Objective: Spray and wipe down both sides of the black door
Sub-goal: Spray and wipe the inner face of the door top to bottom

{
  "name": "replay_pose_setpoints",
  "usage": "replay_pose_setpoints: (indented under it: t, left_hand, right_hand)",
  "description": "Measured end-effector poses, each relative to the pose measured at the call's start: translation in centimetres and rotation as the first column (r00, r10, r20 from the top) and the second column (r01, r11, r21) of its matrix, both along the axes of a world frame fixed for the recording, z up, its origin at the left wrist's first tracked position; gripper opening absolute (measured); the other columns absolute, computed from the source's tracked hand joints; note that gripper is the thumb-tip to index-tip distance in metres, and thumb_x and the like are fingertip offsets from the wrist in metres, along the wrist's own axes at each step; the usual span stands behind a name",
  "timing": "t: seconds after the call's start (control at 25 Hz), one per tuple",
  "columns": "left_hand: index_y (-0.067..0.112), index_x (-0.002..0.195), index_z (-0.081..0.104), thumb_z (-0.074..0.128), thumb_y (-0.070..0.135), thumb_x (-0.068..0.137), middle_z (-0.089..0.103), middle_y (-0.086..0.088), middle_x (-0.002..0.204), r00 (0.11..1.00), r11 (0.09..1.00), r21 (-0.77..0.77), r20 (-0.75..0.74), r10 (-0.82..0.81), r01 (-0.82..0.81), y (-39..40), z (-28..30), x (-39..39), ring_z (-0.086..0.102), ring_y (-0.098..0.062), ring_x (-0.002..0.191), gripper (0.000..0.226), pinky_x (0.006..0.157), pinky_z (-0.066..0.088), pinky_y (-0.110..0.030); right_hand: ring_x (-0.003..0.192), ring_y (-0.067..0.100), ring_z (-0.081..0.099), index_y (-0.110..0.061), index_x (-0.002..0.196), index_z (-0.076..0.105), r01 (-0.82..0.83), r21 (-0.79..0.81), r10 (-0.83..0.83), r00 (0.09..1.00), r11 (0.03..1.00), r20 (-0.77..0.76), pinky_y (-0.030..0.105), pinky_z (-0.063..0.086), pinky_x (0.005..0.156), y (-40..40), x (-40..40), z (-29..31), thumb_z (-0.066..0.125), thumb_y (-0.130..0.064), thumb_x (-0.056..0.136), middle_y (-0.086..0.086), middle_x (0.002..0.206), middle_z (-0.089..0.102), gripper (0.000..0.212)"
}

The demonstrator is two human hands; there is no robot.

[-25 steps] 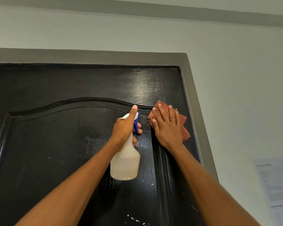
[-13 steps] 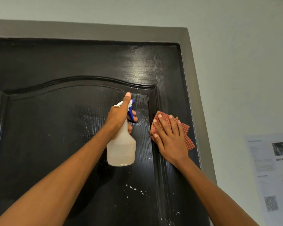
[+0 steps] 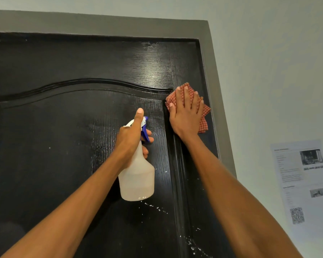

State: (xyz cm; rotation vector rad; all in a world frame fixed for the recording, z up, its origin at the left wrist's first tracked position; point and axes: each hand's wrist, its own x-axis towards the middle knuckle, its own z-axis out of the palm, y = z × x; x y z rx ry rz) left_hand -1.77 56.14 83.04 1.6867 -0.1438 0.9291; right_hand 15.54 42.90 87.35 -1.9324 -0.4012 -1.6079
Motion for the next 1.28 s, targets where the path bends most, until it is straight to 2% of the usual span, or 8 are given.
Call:
replay_pose_setpoints:
  t: [0.24, 0.48, 0.68, 0.8, 0.96, 1.12, 1.2, 1.28]
  left_hand:
    - [0.005, 0.098, 0.067, 0.040, 0.076, 0.091, 0.076, -0.015, 0.084, 0.995, 0.997, -0.053, -0.081, -0.051, 0.047, -0.6, -4.9, 0.0, 0.056, -0.025, 0.041, 0.077, 0.043, 0.050, -0.030]
    - [0.009, 0.102, 0.069, 0.042, 0.073, 0.092, 0.076, -0.015, 0.087, 0.989, 0.995, -0.074, -0.126, -0.078, 0.069, -0.9, -8.6, -1.4, 0.059, -0.028, 0.051, 0.070, 0.043, 0.051, -0.031]
    - [0.003, 0.113, 0.065, 0.041, 0.069, 0.095, 0.074, -0.020, 0.099, 0.983, 0.998, -0.046, -0.172, -0.060, 0.053, -0.2, -11.3, -2.5, 0.061, -0.015, 0.042, 0.072, 0.040, 0.050, -0.027]
    - [0.005, 0.112, 0.065, 0.040, 0.069, 0.095, 0.074, -0.020, 0.099, 0.986, 0.998, -0.030, -0.161, -0.052, 0.047, 0.1, -10.7, -2.9, 0.060, -0.016, 0.042, 0.070, 0.040, 0.050, -0.027]
    - [0.014, 0.117, 0.064, 0.040, 0.071, 0.094, 0.075, -0.016, 0.096, 0.994, 1.000, 0.009, -0.105, -0.024, 0.025, 0.3, -9.3, -3.5, 0.060, -0.017, 0.042, 0.066, 0.041, 0.050, -0.028]
    - [0.006, 0.102, 0.069, 0.039, 0.074, 0.092, 0.076, -0.014, 0.090, 0.994, 0.999, 0.024, -0.102, 0.038, -0.036, 1.9, -10.2, -4.1, 0.060, -0.023, 0.045, 0.075, 0.044, 0.051, -0.028]
    - [0.005, 0.100, 0.069, 0.039, 0.073, 0.093, 0.076, -0.015, 0.089, 0.991, 0.997, 0.030, -0.109, 0.075, -0.072, 3.1, -10.9, -4.8, 0.058, -0.024, 0.044, 0.075, 0.043, 0.050, -0.028]
    - [0.004, 0.098, 0.069, 0.037, 0.072, 0.094, 0.076, -0.013, 0.087, 0.987, 0.994, 0.032, -0.117, 0.107, -0.104, 4.3, -11.4, -5.7, 0.057, -0.024, 0.043, 0.075, 0.044, 0.051, -0.029]
  right_hand:
    - [0.159, 0.030, -0.007, -0.028, 0.166, 0.003, -0.052, 0.052, 0.056, 0.995, 0.997, -0.082, 0.056, -0.006, 0.127, 0.3, -0.4, -15.7, 0.027, -0.053, 0.108, 0.003, 0.173, -0.003, 0.068]
    - [0.159, 0.032, -0.009, -0.038, 0.159, -0.022, -0.004, 0.454, 0.214, 0.887, 0.891, -0.410, 0.057, -0.004, 0.126, 1.1, -3.4, -33.4, -0.004, -0.068, 0.100, 0.002, 0.173, -0.008, 0.069]
    - [0.158, 0.035, -0.011, -0.041, 0.158, -0.025, 0.027, 0.549, 0.267, 0.853, 0.835, -0.449, 0.061, -0.003, 0.125, 2.6, -4.9, -32.7, -0.001, -0.065, 0.101, 0.001, 0.173, -0.013, 0.066]
    - [0.158, 0.033, -0.013, -0.038, 0.161, -0.016, -0.056, 0.366, 0.186, 0.926, 0.929, -0.330, 0.060, -0.006, 0.125, 2.6, -4.0, -25.2, 0.008, -0.059, 0.106, 0.001, 0.172, -0.013, 0.064]
    - [0.159, 0.028, -0.007, -0.028, 0.166, 0.008, -0.099, -0.138, 0.090, 0.994, 0.985, -0.068, 0.054, -0.009, 0.126, 2.6, -2.8, -16.5, 0.012, -0.054, 0.109, 0.000, 0.174, 0.001, 0.063]
    - [0.160, 0.032, -0.003, -0.027, 0.166, 0.012, -0.031, -0.650, 0.139, 0.984, 0.759, 0.115, 0.056, 0.001, 0.128, 3.0, -3.1, -23.2, 0.022, -0.046, 0.111, 0.000, 0.174, 0.003, 0.059]
    - [0.160, 0.031, -0.002, -0.029, 0.165, 0.013, 0.013, -0.761, 0.176, 0.970, 0.648, 0.167, 0.053, 0.001, 0.129, 2.2, -2.8, -25.6, 0.028, -0.047, 0.111, -0.001, 0.174, 0.005, 0.059]
    - [0.159, 0.033, -0.001, -0.030, 0.165, 0.013, 0.042, -0.756, 0.176, 0.963, 0.653, 0.206, 0.054, 0.003, 0.129, 1.4, -2.2, -22.6, 0.029, -0.049, 0.110, 0.000, 0.173, 0.007, 0.061]
